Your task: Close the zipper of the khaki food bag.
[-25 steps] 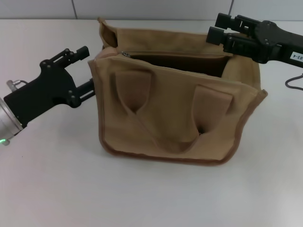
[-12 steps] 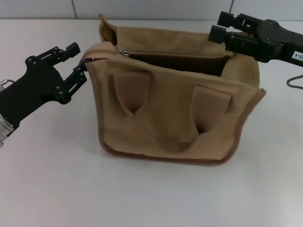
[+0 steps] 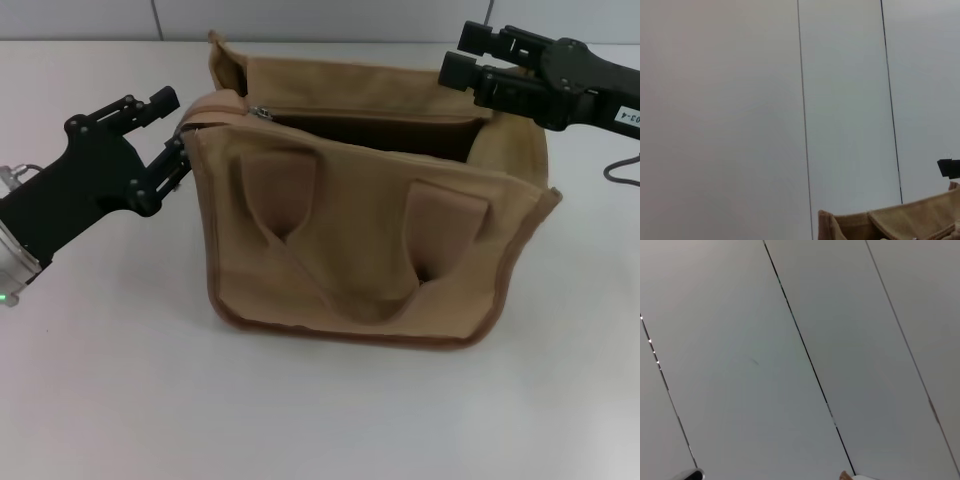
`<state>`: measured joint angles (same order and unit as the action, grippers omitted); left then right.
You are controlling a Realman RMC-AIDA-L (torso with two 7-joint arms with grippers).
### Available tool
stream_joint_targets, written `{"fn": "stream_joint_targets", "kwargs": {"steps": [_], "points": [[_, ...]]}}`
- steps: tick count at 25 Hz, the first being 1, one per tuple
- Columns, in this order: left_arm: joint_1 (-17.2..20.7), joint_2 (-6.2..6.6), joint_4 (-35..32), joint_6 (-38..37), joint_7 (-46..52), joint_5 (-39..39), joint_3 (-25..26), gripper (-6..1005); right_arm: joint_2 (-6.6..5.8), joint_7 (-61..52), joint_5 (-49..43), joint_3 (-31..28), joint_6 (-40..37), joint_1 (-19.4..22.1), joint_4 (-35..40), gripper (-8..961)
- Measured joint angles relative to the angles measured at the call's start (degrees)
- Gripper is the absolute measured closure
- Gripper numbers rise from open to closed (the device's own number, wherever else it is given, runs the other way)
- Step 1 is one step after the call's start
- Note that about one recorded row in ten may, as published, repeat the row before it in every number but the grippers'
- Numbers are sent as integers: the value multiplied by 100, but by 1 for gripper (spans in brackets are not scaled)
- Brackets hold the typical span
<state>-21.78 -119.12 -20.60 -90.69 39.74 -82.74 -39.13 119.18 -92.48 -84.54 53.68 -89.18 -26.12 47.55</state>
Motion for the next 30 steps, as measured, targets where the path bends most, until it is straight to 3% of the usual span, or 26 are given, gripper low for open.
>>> {"fn": "stream_joint_targets", "kwargs": {"steps": [10, 16, 21, 30], "points": [[-50, -2, 65, -46, -207, 210, -30, 701, 0, 2, 0, -7, -3, -16, 0, 186], [-120, -6, 65, -197, -207, 282, -42, 916, 0, -26, 0, -7, -149, -8, 0, 186], [-211, -6, 64, -305, -190, 405, -42, 988, -5, -158, -26, 16, -461, -15, -6, 187], [-544, -6, -14, -475, 66, 450, -122, 986, -9, 95, -190, 48, -330, -367, -836, 187]]}}
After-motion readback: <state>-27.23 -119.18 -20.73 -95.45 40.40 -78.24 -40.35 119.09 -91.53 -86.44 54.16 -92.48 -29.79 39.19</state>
